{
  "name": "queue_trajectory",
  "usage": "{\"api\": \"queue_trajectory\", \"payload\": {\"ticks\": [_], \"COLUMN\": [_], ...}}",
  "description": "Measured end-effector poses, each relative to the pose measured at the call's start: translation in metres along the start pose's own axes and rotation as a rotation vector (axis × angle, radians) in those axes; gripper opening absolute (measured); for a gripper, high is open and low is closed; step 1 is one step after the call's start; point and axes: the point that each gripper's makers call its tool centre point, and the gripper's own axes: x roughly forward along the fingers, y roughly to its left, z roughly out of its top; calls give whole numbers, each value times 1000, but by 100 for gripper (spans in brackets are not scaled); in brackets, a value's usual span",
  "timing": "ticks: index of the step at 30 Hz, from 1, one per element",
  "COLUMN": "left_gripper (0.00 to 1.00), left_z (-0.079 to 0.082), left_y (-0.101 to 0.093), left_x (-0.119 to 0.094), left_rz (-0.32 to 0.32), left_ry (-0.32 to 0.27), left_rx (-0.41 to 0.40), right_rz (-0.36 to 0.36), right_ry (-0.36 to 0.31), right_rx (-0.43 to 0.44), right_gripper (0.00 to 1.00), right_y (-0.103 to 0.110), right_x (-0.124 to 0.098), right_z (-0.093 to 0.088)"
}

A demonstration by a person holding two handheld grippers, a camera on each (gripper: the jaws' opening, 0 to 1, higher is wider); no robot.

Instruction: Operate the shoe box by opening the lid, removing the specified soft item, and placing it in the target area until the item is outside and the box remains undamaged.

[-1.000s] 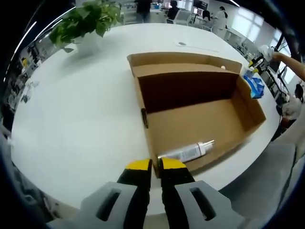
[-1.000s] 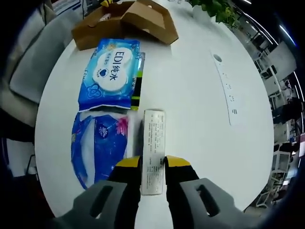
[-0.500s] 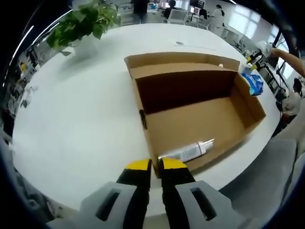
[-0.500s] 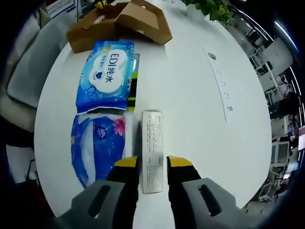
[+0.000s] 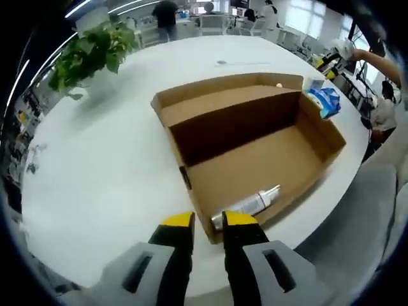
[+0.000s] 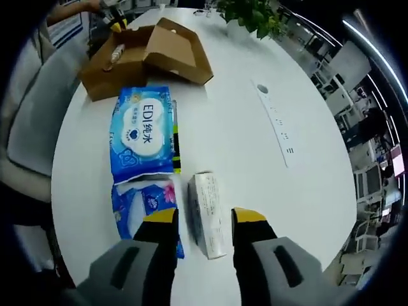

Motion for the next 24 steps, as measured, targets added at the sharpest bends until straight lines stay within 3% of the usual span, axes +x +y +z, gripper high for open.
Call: {"api": "queue_trajectory", "payload": {"ticks": [6,14,21,24], "left_gripper": [20,25,30,31], "left_z": [10,10,14,17], "left_y": [-8,-24,-37,-41], "left_x": [-3,6,15,19], "left_rz": [-59,-193,-306,-345], "left_ry": [-1,74,127,142], "left_rx": [105,318,460,486], "right_rz": [-33,-79,-115,-123], "right_ry": [-69,-148,-241,-281], "right_rx": [86,170,278,325], "right_gripper": [41,50,59,63], "right_y": [15,37,59,67], "right_x": [-16,-37,-58,-65], "right_z": [16,36,54,61]}}
